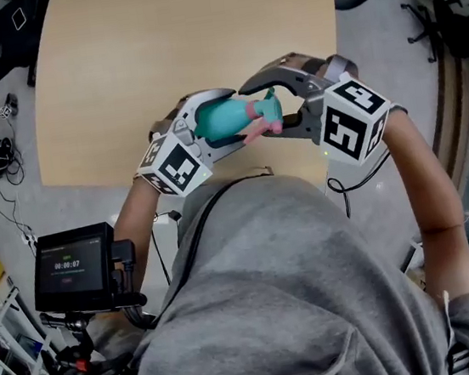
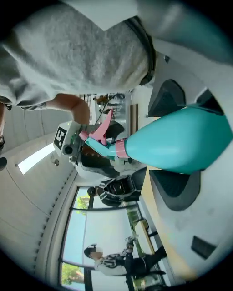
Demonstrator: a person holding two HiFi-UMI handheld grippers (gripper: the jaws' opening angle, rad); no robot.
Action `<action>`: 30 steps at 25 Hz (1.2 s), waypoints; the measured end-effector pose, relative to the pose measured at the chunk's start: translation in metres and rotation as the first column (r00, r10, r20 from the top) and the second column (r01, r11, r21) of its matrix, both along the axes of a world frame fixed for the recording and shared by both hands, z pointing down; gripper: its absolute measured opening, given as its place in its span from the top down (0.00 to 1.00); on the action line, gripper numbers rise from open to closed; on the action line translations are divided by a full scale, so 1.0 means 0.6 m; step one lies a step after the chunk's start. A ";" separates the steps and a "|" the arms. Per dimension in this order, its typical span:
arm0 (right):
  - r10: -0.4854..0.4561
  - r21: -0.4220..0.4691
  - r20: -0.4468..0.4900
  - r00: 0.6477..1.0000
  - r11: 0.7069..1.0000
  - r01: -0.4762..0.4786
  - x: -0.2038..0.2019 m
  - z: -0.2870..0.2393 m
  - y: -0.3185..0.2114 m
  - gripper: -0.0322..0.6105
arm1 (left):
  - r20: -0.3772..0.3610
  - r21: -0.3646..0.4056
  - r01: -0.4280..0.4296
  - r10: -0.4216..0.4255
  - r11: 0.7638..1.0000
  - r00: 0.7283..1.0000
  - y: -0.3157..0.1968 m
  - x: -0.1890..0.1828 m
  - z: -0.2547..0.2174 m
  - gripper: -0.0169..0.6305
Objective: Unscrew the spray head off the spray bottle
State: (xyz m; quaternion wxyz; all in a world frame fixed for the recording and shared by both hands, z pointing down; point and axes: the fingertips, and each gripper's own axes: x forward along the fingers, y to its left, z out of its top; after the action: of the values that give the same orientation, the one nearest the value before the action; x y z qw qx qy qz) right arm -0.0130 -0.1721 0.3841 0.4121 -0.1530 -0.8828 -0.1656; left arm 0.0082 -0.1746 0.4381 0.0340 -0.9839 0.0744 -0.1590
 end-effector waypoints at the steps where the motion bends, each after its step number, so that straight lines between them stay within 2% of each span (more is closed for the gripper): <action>1: 0.093 -0.041 0.077 0.993 0.995 -0.090 -0.002 -0.019 -0.016 0.53 | -0.001 0.016 0.073 -0.073 0.997 0.997 -0.018 -0.003 -0.001 0.41; 2: 0.189 -0.104 0.160 0.969 0.979 -0.174 -0.002 -0.041 -0.031 0.53 | -0.001 0.032 0.148 -0.148 0.989 0.989 -0.036 -0.007 -0.002 0.41; 3: 0.295 -0.195 0.247 0.923 0.948 -0.251 0.000 -0.065 -0.044 0.53 | -0.002 0.046 0.221 -0.221 0.974 0.975 -0.053 -0.013 -0.002 0.41; 4: 0.413 -0.312 0.327 0.850 0.896 -0.315 0.004 -0.091 -0.056 0.53 | -0.005 0.057 0.290 -0.290 0.955 0.957 -0.067 -0.021 -0.003 0.41; 5: 0.532 -0.442 0.388 0.753 0.824 -0.354 0.013 -0.118 -0.070 0.53 | -0.008 0.069 0.351 -0.352 0.934 0.936 -0.079 -0.028 -0.005 0.41; 6: 0.646 -0.573 0.422 0.635 0.734 -0.365 0.027 -0.143 -0.086 0.53 | -0.009 0.084 0.403 -0.403 0.911 0.915 -0.089 -0.035 -0.006 0.41; 8: 0.833 -0.781 0.401 0.381 0.528 -0.333 0.062 -0.175 -0.125 0.53 | -0.015 0.124 0.465 -0.467 0.876 0.884 -0.099 -0.044 -0.013 0.41; 9: 0.882 -0.823 0.367 0.297 0.456 -0.337 0.072 -0.175 -0.142 0.53 | -0.026 0.140 0.479 -0.481 0.866 0.876 -0.099 -0.044 -0.019 0.41; 10: 0.897 -0.815 0.347 0.275 0.433 -0.386 0.075 -0.162 -0.151 0.53 | -0.042 0.153 0.484 -0.484 0.861 0.874 -0.098 -0.043 -0.027 0.41; 11: 0.888 -0.758 0.341 0.307 0.453 -0.469 0.070 -0.141 -0.153 0.53 | -0.057 0.167 0.482 -0.479 0.860 0.876 -0.095 -0.039 -0.034 0.41; 13: 0.844 -0.574 0.315 0.433 0.533 -0.622 0.054 -0.097 -0.146 0.53 | -0.073 0.199 0.466 -0.462 0.862 0.884 -0.088 -0.029 -0.044 0.41; 14: 0.830 -0.501 0.286 0.478 0.555 -0.664 0.047 -0.082 -0.144 0.53 | -0.077 0.214 0.459 -0.454 0.862 0.888 -0.086 -0.025 -0.048 0.41; 15: 0.830 -0.465 0.257 0.496 0.556 -0.689 0.042 -0.073 -0.144 0.53 | -0.080 0.227 0.456 -0.450 0.861 0.889 -0.085 -0.022 -0.051 0.41; 16: 0.839 -0.470 0.235 0.491 0.540 -0.698 0.038 -0.069 -0.146 0.53 | -0.085 0.235 0.457 -0.450 0.858 0.889 -0.085 -0.021 -0.054 0.41; 17: 0.856 -0.506 0.224 0.467 0.511 -0.695 0.034 -0.071 -0.149 0.53 | -0.091 0.241 0.460 -0.452 0.854 0.887 -0.086 -0.020 -0.058 0.41; 18: 0.877 -0.557 0.220 0.428 0.473 -0.683 0.031 -0.077 -0.153 0.53 | -0.096 0.244 0.466 -0.457 0.850 0.884 -0.087 -0.021 -0.060 0.41; 21: 0.937 -0.672 0.212 0.278 0.346 -0.654 0.031 -0.086 -0.173 0.53 | -0.106 0.252 0.488 -0.477 0.836 0.872 -0.091 -0.024 -0.064 0.41; 24: 0.973 -0.714 0.198 0.118 0.225 -0.663 0.041 -0.078 -0.187 0.53 | -0.115 0.248 0.518 -0.506 0.819 0.855 -0.093 -0.027 -0.065 0.41; 25: 0.979 -0.728 0.189 0.075 0.191 -0.658 0.044 -0.075 -0.189 0.53 | -0.119 0.238 0.530 -0.517 0.814 0.848 -0.094 -0.029 -0.064 0.42; 27: 0.987 -0.757 0.160 0.018 0.135 -0.639 0.050 -0.069 -0.191 0.53 | -0.126 0.223 0.548 -0.534 0.806 0.836 -0.097 -0.032 -0.061 0.42; 28: 0.989 -0.767 0.150 0.002 0.117 -0.631 0.052 -0.067 -0.193 0.53 | -0.128 0.216 0.553 -0.538 0.805 0.833 -0.098 -0.032 -0.060 0.42; 29: 0.989 -0.772 0.147 -0.003 0.113 -0.625 0.053 -0.066 -0.195 0.53 | -0.132 0.206 0.557 -0.541 0.805 0.831 -0.099 -0.031 -0.059 0.42; 30: 0.988 -0.775 0.154 0.003 0.123 -0.620 0.052 -0.068 -0.196 0.53 | -0.139 0.190 0.560 -0.543 0.806 0.828 -0.100 -0.031 -0.059 0.42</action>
State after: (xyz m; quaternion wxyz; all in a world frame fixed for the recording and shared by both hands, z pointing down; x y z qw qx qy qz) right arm 0.0181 -0.2895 0.3432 0.0186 0.3899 -0.8649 0.3157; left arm -0.0101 -0.2345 0.4026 0.0936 -0.9149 0.3756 -0.1142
